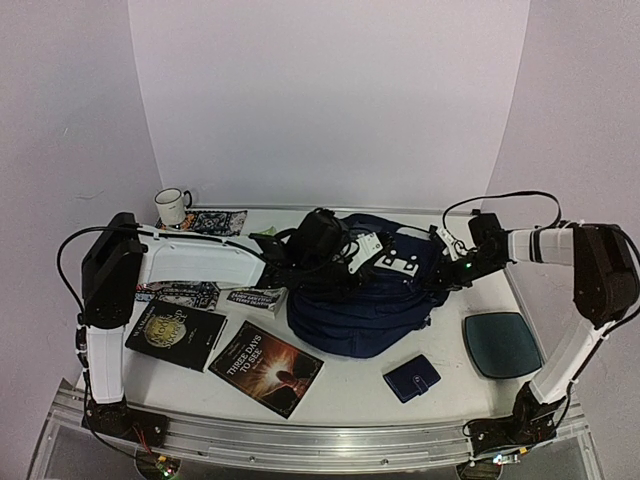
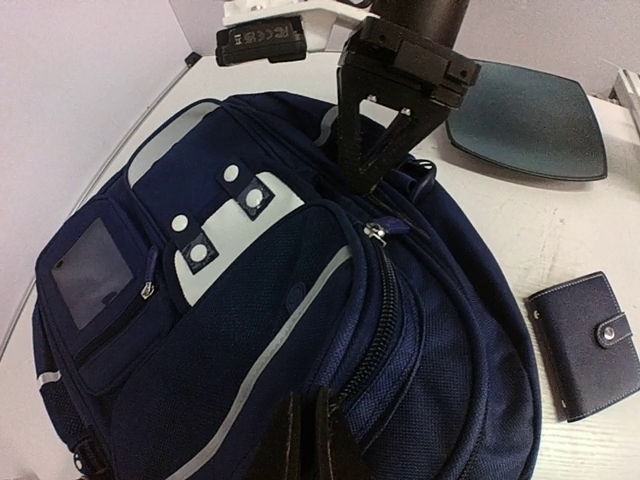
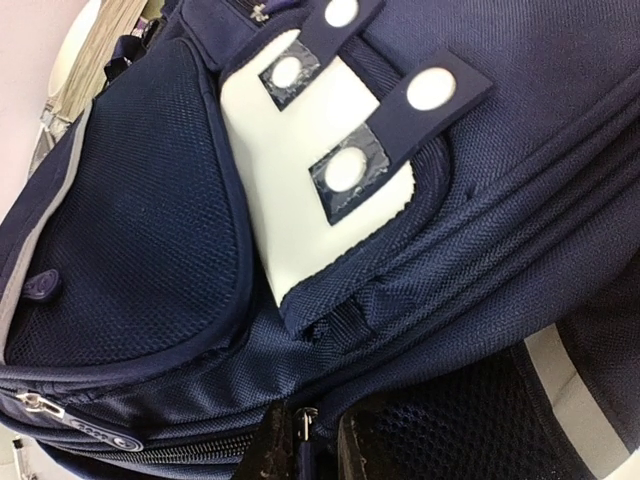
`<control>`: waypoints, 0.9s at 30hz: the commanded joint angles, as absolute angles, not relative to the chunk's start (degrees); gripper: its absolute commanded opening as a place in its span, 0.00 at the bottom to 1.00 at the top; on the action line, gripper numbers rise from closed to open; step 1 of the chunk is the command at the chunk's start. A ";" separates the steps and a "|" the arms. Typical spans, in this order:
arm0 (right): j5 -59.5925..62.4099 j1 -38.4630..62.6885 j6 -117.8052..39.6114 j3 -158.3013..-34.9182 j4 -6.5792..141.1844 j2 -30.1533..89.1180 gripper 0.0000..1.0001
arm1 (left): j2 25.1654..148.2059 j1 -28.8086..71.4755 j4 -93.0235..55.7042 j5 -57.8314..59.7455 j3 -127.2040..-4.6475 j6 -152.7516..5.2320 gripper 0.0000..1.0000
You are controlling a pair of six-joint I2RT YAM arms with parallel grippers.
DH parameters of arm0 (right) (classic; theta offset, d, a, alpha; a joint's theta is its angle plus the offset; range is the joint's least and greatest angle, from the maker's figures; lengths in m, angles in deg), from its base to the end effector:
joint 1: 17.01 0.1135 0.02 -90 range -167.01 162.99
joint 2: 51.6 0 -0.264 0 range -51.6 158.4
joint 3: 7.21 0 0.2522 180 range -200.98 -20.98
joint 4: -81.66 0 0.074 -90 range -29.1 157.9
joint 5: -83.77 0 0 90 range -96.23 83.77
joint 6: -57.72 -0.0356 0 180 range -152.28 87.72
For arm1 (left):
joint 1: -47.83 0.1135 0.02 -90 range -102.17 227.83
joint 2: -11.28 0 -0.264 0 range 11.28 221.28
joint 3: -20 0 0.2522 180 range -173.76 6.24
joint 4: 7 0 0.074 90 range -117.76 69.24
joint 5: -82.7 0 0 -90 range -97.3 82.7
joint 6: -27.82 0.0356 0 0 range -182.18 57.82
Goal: Pack the student bag
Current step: Adjust the second largest pocket of the student bag.
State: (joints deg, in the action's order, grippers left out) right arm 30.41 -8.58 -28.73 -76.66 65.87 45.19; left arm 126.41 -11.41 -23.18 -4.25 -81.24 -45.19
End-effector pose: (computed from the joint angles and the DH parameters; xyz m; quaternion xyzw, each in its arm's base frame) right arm 0.3432 0.0723 0.1897 -0.2152 0.8532 0.3042 0.3649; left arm 0.2396 -0.4063 0.2371 0.5450 0.6732 -0.2015 0.4574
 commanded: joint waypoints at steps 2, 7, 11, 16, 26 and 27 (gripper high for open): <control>28.76 -5.59 -29.45 -74.70 58.23 38.22 0.01 | 127.57 -9.95 -20.09 -11.08 -86.07 -45.28 0.00; 26.13 -5.51 -30.27 -74.08 58.52 38.52 0.09 | 126.97 -9.95 -20.06 -10.64 -85.12 -46.07 0.00; 27.65 -5.50 -31.70 -73.89 60.10 40.28 0.16 | 125.94 -9.97 -19.96 -8.25 -84.11 -47.60 0.00; 29.36 -5.50 -35.13 -72.56 62.00 40.51 0.27 | 125.50 -9.98 -19.64 -8.15 -83.63 -48.39 0.00; 29.40 -5.50 -38.28 -70.66 63.49 37.86 0.33 | 125.90 -9.98 -19.50 -9.49 -83.38 -48.50 0.00; 29.15 -5.52 -38.41 -70.60 63.46 37.66 0.32 | 125.94 -9.98 -19.47 -9.53 -83.38 -48.53 0.00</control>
